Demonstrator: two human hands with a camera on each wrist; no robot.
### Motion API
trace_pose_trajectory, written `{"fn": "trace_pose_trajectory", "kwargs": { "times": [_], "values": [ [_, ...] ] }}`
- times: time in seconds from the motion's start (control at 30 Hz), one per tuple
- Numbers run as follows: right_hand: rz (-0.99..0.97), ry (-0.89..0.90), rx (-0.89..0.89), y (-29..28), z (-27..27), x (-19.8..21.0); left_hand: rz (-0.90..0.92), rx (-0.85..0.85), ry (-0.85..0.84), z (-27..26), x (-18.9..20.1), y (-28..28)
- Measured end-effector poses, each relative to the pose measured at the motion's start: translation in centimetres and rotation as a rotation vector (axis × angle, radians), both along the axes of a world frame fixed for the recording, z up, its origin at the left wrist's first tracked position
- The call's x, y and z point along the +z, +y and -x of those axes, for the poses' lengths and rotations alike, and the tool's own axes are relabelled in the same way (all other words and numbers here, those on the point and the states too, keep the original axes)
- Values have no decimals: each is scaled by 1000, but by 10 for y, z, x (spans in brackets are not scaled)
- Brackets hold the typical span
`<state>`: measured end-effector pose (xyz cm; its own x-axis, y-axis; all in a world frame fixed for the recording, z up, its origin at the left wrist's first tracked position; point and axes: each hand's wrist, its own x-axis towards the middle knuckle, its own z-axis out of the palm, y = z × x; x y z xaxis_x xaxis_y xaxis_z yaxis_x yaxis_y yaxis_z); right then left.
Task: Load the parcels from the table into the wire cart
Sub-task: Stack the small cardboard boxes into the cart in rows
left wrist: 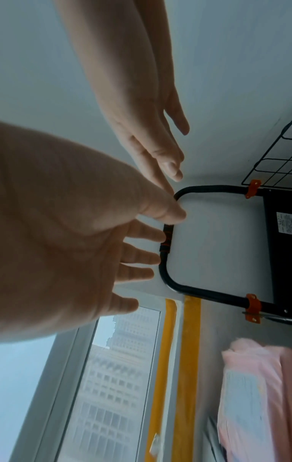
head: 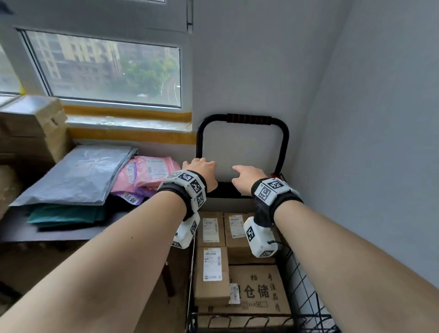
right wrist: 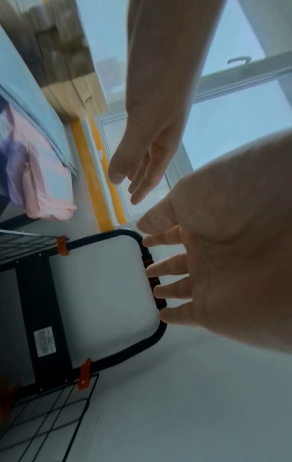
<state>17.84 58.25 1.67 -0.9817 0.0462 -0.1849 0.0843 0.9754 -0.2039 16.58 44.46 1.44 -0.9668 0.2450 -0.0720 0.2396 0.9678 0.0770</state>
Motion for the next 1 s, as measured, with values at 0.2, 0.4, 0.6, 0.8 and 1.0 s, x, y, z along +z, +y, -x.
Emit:
{"fn": "trace_pose_trajectory", "kwargs": {
  "times": [0.2,0.4,0.6,0.8,1.0],
  "values": [
    [28,65,130,-42,-38,18,22,65,54,-49,17,-38],
    [9,84,266,-102,-60,40,41,148,75,-78,30,-103],
    [-51,95,440,-193,-70,46,8,248,101,-100,33,-191],
    [-50,76,503,-310,-59,33,69,337,50,-110,23,-309],
    [-7,25,542,-440,-47,21,70,422,1,-116,10,-446]
  ]
}}
